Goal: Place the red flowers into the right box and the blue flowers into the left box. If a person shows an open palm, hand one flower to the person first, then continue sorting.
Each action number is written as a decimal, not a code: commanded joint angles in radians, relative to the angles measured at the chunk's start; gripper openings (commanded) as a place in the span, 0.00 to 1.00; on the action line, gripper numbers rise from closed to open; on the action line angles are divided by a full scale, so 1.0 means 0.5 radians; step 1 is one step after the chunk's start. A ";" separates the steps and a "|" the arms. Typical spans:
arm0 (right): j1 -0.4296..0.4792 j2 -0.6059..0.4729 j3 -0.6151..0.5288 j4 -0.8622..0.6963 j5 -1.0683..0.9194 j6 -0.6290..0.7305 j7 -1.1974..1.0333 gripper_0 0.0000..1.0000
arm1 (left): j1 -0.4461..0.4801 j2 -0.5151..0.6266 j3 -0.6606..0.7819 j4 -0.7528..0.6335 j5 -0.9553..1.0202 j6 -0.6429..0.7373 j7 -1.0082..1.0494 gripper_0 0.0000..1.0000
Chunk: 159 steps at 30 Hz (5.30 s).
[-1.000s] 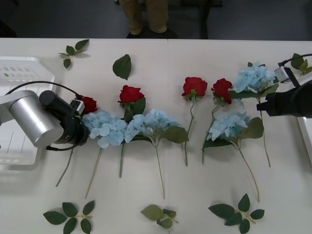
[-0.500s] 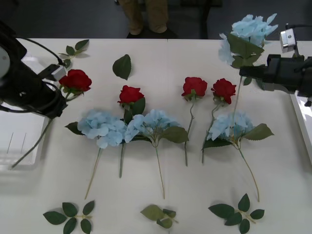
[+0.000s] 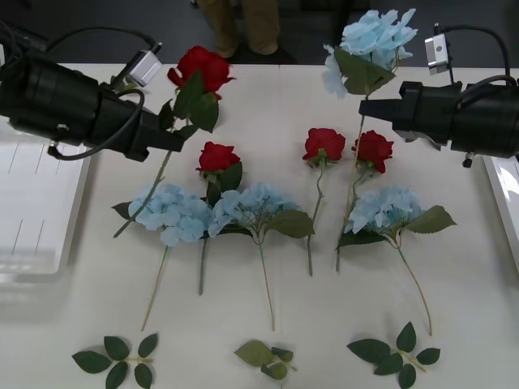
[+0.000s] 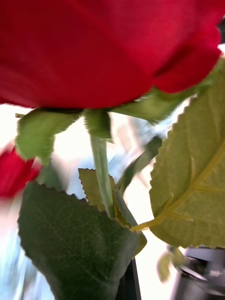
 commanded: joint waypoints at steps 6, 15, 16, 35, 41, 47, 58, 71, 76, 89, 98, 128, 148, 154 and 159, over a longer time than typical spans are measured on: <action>-0.075 -0.385 -0.037 0.248 0.603 0.466 -0.025 0.00 | 0.088 -0.404 0.042 0.079 0.389 -0.417 -0.707 0.00; -0.072 -0.265 -0.034 0.488 1.211 0.583 -0.031 0.00 | 0.229 -0.748 0.039 0.079 0.365 -0.521 -1.014 0.00; -0.072 -0.241 -0.021 0.497 1.241 0.564 -0.031 0.00 | 0.226 -0.769 0.039 0.079 0.350 -0.521 -1.030 0.00; -0.072 -0.210 0.049 0.555 1.171 0.359 0.043 0.82 | 0.220 -0.904 -0.185 0.079 0.245 -0.794 -1.122 0.00; -0.072 -0.237 -0.218 0.571 0.711 0.730 0.294 0.83 | 0.220 -0.907 -0.182 0.079 0.245 -0.800 -1.131 0.00; -0.069 -0.207 -0.248 0.791 -0.013 0.991 0.635 0.82 | 0.223 -0.907 -0.179 0.079 0.248 -0.803 -1.134 0.00; 0.011 -0.032 0.347 1.052 -1.007 0.985 1.598 0.82 | 0.220 -0.901 -0.176 0.079 0.261 -0.803 -1.134 0.00; 0.051 0.079 0.828 0.383 -1.308 0.129 1.692 0.83 | 0.220 -0.901 -0.167 0.079 0.270 -0.800 -1.140 0.00; 0.060 0.066 0.930 0.147 -1.305 -0.166 1.692 0.82 | 0.223 -0.913 -0.149 0.079 0.273 -0.803 -1.137 0.00; 0.091 0.137 1.089 -0.092 -1.198 -0.540 1.692 0.57 | 0.220 -0.929 -0.146 0.079 0.276 -0.809 -1.140 0.00; 0.091 0.180 1.095 -0.092 -1.173 -0.611 1.692 0.00 | 0.220 -0.923 -0.139 0.079 0.300 -0.809 -1.140 0.00; 0.088 -0.210 1.025 -0.089 -1.326 -0.697 1.672 0.00 | 0.226 -0.913 -0.139 0.082 0.337 -0.812 -1.094 1.00; 0.361 -1.302 0.402 0.617 -0.977 0.043 1.614 0.00 | 0.113 -0.162 -0.532 0.076 0.411 -0.797 -0.487 1.00; 0.358 -1.176 0.138 0.988 -0.305 0.258 1.503 0.00 | 0.061 0.295 -0.765 0.061 0.340 -0.705 -0.082 1.00; 0.358 -1.170 0.092 1.022 0.214 0.126 1.399 0.00 | 0.098 0.467 -0.756 0.067 0.162 -0.552 0.136 1.00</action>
